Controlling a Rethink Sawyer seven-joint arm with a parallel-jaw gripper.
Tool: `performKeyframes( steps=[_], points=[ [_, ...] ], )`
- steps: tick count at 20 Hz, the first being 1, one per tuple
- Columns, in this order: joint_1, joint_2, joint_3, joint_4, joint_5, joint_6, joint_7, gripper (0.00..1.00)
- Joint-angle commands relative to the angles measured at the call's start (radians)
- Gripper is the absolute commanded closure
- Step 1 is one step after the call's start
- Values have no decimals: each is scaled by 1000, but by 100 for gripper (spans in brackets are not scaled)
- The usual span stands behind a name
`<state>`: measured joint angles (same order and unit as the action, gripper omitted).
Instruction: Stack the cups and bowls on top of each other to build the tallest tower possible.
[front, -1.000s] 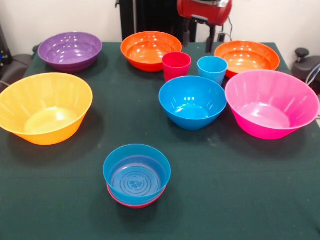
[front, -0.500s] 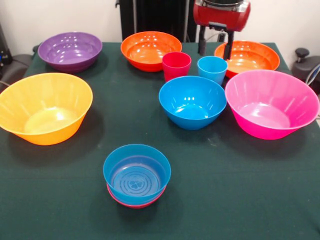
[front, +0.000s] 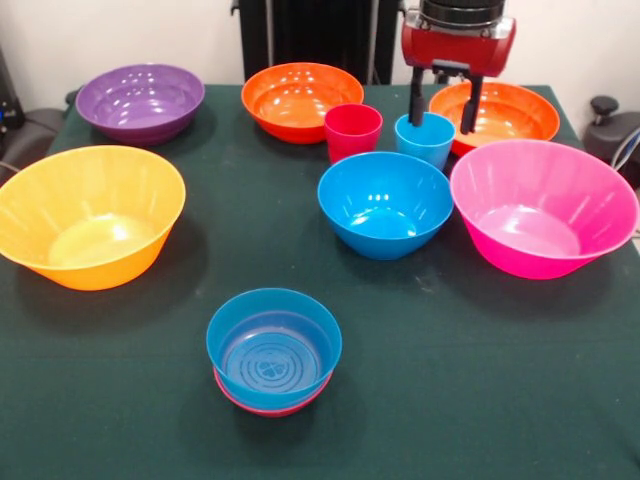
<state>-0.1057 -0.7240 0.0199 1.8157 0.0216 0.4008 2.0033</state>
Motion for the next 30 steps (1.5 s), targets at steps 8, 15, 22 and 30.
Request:
performKeyframes(
  steps=[8, 15, 22, 30],
  points=[
    [-27, 44, 96, 6, -129, 72, -66, 0],
    [-59, 22, 103, 60, -166, 39, -68, 0],
    [-100, 23, 109, 105, -211, -6, -67, 0],
    [-111, 24, 98, 187, -274, -87, -17, 0]
  ],
)
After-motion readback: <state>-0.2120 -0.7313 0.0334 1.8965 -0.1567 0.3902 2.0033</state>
